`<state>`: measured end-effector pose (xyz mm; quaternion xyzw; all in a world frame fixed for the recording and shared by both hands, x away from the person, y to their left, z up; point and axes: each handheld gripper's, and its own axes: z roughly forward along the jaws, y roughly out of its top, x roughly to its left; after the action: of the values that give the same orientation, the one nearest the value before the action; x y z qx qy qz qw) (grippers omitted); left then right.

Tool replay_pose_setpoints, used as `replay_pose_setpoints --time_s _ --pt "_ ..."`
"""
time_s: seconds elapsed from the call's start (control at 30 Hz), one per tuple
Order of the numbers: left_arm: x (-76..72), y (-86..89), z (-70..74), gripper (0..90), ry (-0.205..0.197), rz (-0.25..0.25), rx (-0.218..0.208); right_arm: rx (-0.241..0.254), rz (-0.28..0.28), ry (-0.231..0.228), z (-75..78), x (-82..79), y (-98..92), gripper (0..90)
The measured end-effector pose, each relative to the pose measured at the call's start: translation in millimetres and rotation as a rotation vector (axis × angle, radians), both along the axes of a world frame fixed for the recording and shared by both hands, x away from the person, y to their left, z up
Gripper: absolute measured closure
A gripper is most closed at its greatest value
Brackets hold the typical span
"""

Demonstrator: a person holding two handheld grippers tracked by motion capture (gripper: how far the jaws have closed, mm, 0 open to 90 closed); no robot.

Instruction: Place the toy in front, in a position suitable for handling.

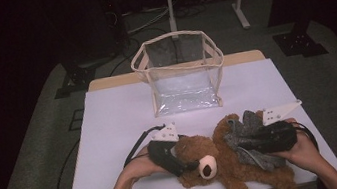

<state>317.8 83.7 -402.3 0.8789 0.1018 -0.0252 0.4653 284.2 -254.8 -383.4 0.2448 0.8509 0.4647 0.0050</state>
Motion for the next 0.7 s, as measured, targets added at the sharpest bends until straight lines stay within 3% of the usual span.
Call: replay_pose_setpoints --time_s 0.2,0.27,0.33,0.37,0.43,0.53,0.7 --pt "3.8 -7.8 -6.7 2.4 0.064 -0.052 -0.013 0.008 0.001 -0.002 -2.1 -5.1 -2.3 75.7" --pt "4.4 -7.4 -6.3 10.5 0.072 -0.061 -0.005 0.012 0.0 -0.002 -2.7 -5.2 -2.7 75.7" --pt "4.6 -6.6 -4.9 24.2 0.066 -0.056 0.003 0.014 -0.002 -0.001 -2.8 -5.0 -2.7 75.7" --pt "4.4 -4.8 -1.3 30.9 0.031 -0.045 0.013 0.022 -0.017 -0.003 -3.1 -3.4 -2.8 75.6" --pt "5.3 -4.0 3.0 35.1 0.005 -0.03 0.016 0.032 -0.028 -0.002 -2.5 -1.1 -3.3 75.5" --pt "10.7 -3.7 13.5 37.7 -0.037 -0.019 0.024 0.04 -0.05 -0.013 1.3 4.9 -3.2 75.6" --pt "24.9 4.5 31.0 38.9 -0.111 0.013 0.077 0.036 -0.054 -0.023 9.3 22.0 5.3 75.7"
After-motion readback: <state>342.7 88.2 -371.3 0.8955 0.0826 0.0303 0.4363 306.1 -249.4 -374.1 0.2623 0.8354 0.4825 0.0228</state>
